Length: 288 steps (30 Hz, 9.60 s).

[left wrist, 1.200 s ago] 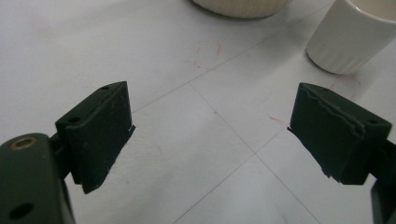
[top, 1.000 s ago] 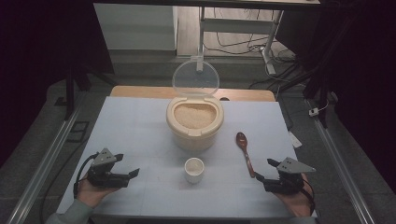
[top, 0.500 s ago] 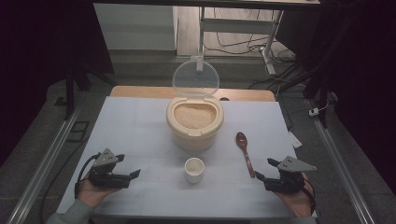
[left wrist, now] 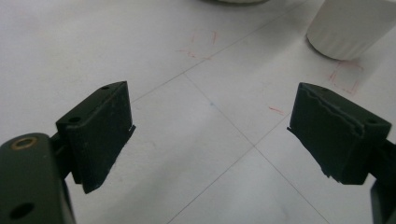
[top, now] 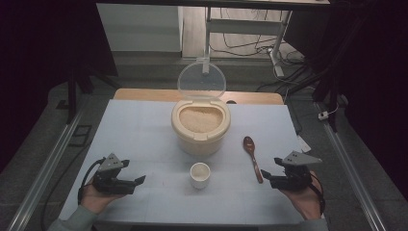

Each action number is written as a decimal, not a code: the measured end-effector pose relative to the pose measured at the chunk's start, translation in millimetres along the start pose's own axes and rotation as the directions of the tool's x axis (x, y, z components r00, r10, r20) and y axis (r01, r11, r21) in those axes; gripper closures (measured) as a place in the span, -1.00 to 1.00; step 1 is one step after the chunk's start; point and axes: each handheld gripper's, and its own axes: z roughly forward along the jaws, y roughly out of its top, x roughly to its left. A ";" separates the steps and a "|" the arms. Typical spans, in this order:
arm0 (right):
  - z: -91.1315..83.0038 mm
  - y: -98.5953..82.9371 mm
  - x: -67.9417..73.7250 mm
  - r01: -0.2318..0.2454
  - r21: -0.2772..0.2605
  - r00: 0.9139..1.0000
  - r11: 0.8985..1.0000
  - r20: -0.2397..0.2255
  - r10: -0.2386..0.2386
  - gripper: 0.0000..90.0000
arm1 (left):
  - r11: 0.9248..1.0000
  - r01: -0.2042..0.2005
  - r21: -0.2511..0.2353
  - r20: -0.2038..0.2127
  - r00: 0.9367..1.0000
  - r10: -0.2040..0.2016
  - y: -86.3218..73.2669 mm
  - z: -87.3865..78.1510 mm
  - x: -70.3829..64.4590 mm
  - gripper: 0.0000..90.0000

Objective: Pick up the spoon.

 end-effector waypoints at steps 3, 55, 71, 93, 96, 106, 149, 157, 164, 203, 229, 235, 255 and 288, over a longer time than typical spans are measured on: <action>2.6 6.8 -0.6 -0.011 0.025 1.000 1.000 -0.002 0.011 -0.31 | 1.000 -0.006 0.011 0.004 1.000 0.006 0.0 2.0 -0.9 -0.71; 99.2 25.9 -6.1 -0.247 0.484 0.969 0.840 0.133 0.209 0.37 | 0.999 -0.013 0.031 0.008 1.000 0.012 -2.4 7.1 1.1 -0.71; 106.6 33.1 -3.4 -0.287 0.521 0.957 0.804 0.201 0.211 0.74 | 0.999 -0.013 0.042 0.005 1.000 0.013 -3.9 8.9 2.5 -0.71; 67.1 23.5 -13.8 -0.250 0.370 0.967 0.895 0.058 0.246 0.75 | 0.998 -0.017 0.058 -0.003 1.000 0.017 -5.0 11.9 2.9 -0.71; 57.9 25.3 -12.6 -0.235 0.339 0.971 0.911 0.037 0.236 0.75 | 0.998 -0.015 0.058 -0.004 1.000 0.015 -5.2 11.7 3.3 -0.71; 34.7 22.6 -0.8 -0.129 0.284 0.988 0.950 -0.047 0.148 0.75 | 0.998 -0.014 0.060 -0.005 1.000 0.014 -6.0 12.0 4.2 -0.71; 29.8 60.6 70.3 0.256 0.167 0.927 0.952 -0.321 -0.193 0.75 | 0.998 -0.002 0.060 -0.007 1.000 0.003 -7.5 11.4 7.1 -0.71; 41.0 73.0 84.0 0.323 0.146 0.898 0.935 -0.359 -0.254 0.75 | 0.998 -0.002 0.058 -0.008 1.000 0.003 -7.5 11.3 7.2 -0.71; 51.2 84.4 98.1 0.380 0.138 0.870 0.915 -0.388 -0.303 0.75 | 0.998 -0.006 0.059 -0.005 1.000 0.006 -7.5 10.8 7.5 -0.71; 66.0 101.0 134.8 0.522 0.099 0.790 0.847 -0.432 -0.436 0.75 | 0.921 -0.388 -0.025 0.225 0.896 0.384 110.2 -0.5 -87.0 -0.64; 61.2 100.4 150.1 0.620 0.026 0.711 0.784 -0.440 -0.548 0.75 | 0.752 -0.636 0.173 0.423 0.737 0.527 130.8 59.3 -115.8 0.51; 58.6 98.0 153.6 0.655 0.006 0.674 0.755 -0.456 -0.581 0.73 | 0.735 -0.659 0.161 0.494 0.699 0.518 127.5 60.5 -115.9 0.72; 34.2 97.8 119.2 0.314 -0.200 0.887 0.928 -0.286 -0.362 0.17 | 0.822 -0.561 0.098 0.419 0.772 0.478 127.2 56.6 -101.7 0.77; 43.9 72.8 115.4 -0.236 -0.271 0.938 0.933 -0.313 0.147 0.11 | 0.870 -0.488 -0.063 0.274 0.830 0.486 127.8 43.2 -108.1 0.77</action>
